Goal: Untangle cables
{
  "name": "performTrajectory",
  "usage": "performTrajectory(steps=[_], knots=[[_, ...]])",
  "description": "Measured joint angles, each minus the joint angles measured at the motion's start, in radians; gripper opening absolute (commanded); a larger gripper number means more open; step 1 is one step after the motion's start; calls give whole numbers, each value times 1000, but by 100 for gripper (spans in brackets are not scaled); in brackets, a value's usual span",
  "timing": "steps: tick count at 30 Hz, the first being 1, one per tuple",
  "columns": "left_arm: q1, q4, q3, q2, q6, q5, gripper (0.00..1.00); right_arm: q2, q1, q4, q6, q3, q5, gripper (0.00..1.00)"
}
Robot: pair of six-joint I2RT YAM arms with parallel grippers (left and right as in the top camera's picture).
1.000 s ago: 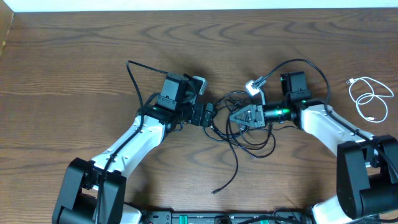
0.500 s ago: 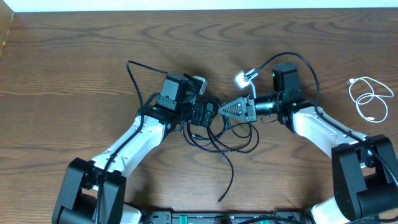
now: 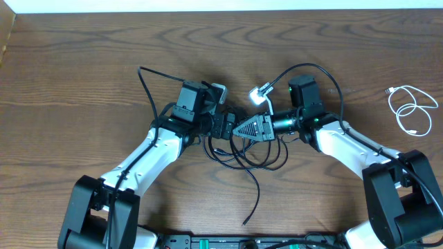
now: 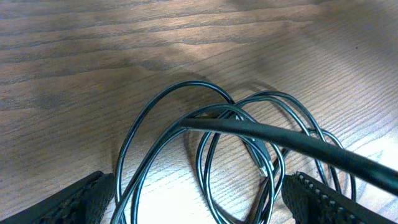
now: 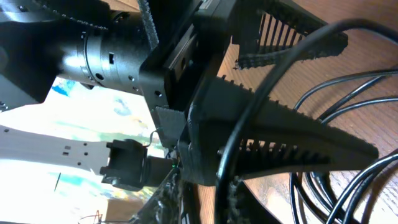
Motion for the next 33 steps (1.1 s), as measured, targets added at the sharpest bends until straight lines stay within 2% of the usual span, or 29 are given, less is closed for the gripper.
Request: performTrajectory(steps=[4, 5, 7, 9, 23, 29, 33], knots=[[-9, 0, 0, 0, 2, 4, 91, 0, 11, -1, 2, 0, 10, 25], [-10, 0, 0, 0, 2, 4, 91, 0, 11, -1, 2, 0, 10, 23], [-10, 0, 0, 0, 2, 5, 91, 0, 11, 0, -1, 0, 14, 7], [-10, -2, 0, 0, 3, 2, 91, 0, 11, 0, -2, 0, 16, 1], [-11, -5, 0, 0, 0, -39, 91, 0, 10, -14, -17, 0, 44, 1], [-22, -12, -7, 1, -1, -64, 91, -11, 10, -103, -32, 6, 73, 1], [-35, -27, -10, 1, 2, -153, 92, -13, -2, -169, -37, 9, 102, 1]])
